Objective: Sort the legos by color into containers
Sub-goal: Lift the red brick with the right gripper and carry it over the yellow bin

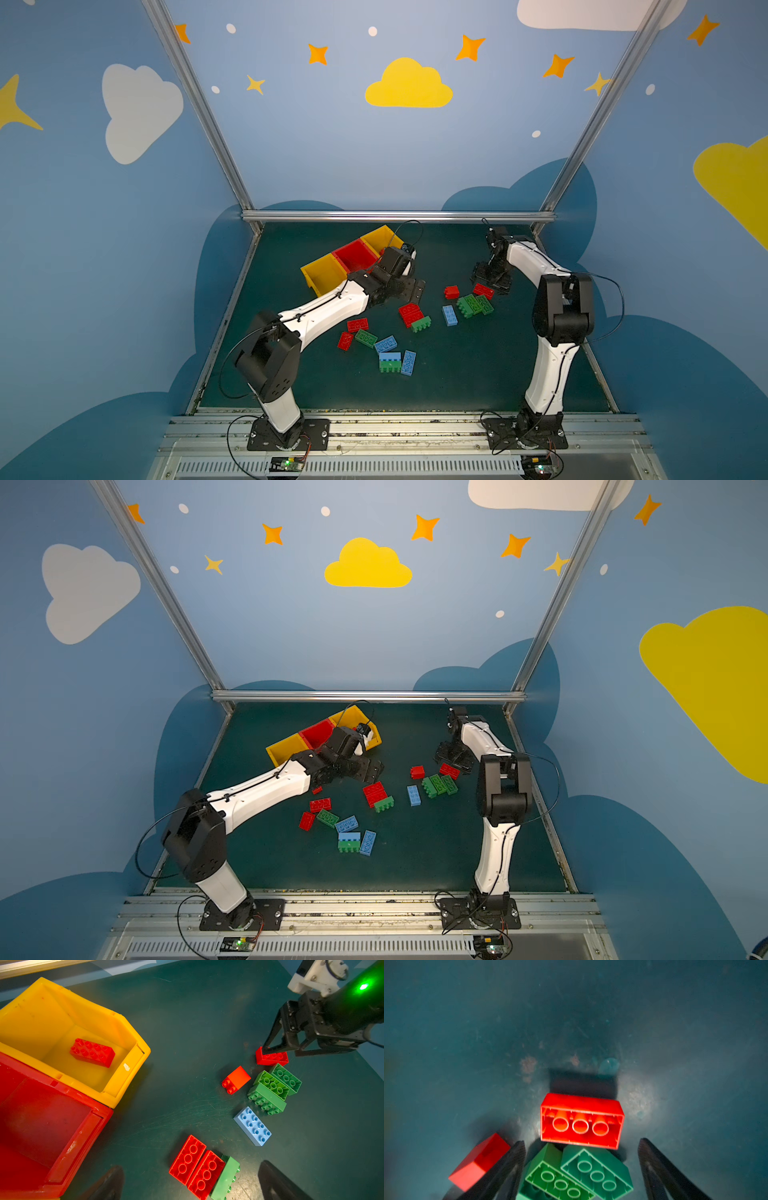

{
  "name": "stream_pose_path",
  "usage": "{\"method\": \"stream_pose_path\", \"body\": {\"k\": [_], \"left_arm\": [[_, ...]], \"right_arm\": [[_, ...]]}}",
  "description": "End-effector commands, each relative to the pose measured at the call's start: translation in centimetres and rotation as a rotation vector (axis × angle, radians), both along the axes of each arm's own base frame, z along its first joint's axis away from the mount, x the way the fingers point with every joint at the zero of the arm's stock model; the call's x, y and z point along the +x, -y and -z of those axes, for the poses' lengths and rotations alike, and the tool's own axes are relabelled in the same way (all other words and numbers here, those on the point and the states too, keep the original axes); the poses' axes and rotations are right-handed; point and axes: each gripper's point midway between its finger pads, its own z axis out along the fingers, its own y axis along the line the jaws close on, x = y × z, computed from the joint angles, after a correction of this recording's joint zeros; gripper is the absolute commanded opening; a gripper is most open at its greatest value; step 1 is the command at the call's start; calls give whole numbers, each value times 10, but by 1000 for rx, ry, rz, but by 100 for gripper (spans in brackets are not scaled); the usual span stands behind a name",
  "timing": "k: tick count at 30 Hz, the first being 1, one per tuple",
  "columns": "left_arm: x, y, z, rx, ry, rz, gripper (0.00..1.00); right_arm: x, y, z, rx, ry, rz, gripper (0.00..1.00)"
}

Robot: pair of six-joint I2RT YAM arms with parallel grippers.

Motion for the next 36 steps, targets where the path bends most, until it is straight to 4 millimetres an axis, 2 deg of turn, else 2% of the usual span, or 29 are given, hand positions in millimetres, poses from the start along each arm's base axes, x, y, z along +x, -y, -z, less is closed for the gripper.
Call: {"method": "stream_pose_path", "body": {"k": [1, 5, 8, 12, 15, 18, 20, 25, 28, 31, 36], "left_arm": [[-1, -9, -9, 16, 25, -15, 100], [-1, -14, -9, 32, 32, -25, 100], [1, -18, -8, 40, 35, -37, 100], [6, -29, -7, 13, 21, -83, 100], [15, -51, -5, -81, -20, -172, 100], [26, -81, -5, -168, -44, -275, 100], [31, -99, -6, -186, -41, -327, 100], [36, -136, -4, -202, -36, -446, 100], [37, -151, -1, -222, -53, -495, 100], [34, -158, -1, -208, -61, -507, 100], [31, -174, -6, -178, -60, -534, 100]], "right_arm": [[0, 1, 15, -2, -36, 5, 81], [-5, 0, 24, 4, -55, 11, 74], [-5, -2, 22, 4, -55, 4, 59], [-2, -10, 9, 10, -34, -25, 44], [6, -30, -11, 33, 8, -67, 42], [18, -63, -32, 86, 60, -134, 42], [27, -92, -46, 144, 106, -188, 42], [46, -185, -80, 332, 268, -389, 43], [52, -234, -99, 410, 396, -535, 44], [58, -268, -108, 458, 485, -631, 44], [75, -298, -104, 505, 530, -685, 44]]}}
